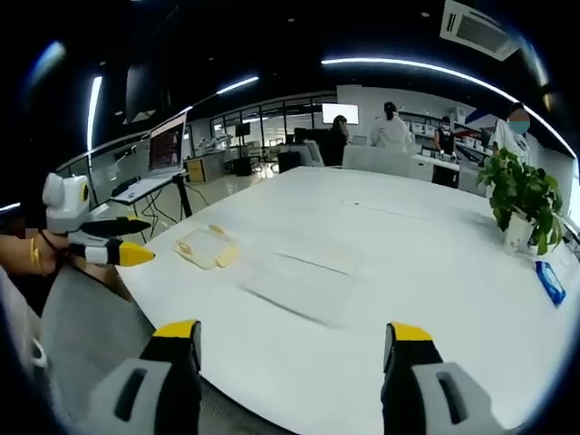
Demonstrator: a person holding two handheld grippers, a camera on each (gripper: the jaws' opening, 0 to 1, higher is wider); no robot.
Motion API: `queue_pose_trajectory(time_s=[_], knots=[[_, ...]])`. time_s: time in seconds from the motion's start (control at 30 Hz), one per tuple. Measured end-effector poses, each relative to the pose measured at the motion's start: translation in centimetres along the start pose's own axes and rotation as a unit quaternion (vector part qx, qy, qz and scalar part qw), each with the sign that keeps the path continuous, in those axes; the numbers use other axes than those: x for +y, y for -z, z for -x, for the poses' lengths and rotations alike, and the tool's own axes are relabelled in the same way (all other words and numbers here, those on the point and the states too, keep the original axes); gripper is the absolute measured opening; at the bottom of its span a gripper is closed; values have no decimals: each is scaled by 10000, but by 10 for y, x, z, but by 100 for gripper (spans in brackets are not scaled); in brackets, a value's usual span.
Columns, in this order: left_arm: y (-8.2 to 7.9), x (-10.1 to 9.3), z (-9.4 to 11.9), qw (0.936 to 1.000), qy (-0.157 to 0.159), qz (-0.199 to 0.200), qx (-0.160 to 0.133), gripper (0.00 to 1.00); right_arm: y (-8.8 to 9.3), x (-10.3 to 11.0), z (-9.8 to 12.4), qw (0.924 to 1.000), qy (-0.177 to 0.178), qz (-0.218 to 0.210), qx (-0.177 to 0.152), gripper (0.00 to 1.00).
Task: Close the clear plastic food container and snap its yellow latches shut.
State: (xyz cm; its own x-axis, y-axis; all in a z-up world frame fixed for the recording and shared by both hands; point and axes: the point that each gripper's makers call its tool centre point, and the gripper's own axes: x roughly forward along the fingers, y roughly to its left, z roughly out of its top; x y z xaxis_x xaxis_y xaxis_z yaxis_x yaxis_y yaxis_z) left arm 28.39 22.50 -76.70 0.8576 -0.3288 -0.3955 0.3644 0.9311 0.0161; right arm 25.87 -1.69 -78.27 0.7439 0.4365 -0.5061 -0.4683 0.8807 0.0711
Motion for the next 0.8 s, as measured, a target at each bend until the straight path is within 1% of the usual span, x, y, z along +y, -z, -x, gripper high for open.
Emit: queue_pose_trajectory(time_s=[0.07,0.2,0.33,0.6,0.67,0.8], knots=[[-1,0,0,10000,-14,-36,-27,71,0,1,-1,10000,-25,-6,16,83],[0,0,0,10000,-20,-63,11,71,1,3,-1,10000,-53,23,35,83],[0,-1,0,10000,18,3,-1,72,1,1,-1,10000,-42,-24,32,83],[0,-3,0,10000,51,-35,12,71,1,-2,-1,10000,36,-65,45,82],[0,-3,0,10000,59,-55,16,71,2,0,-1,9999,-13,-128,71,82],[1,-3,0,10000,64,-64,37,71,1,1,-1,9999,-40,-102,58,81]])
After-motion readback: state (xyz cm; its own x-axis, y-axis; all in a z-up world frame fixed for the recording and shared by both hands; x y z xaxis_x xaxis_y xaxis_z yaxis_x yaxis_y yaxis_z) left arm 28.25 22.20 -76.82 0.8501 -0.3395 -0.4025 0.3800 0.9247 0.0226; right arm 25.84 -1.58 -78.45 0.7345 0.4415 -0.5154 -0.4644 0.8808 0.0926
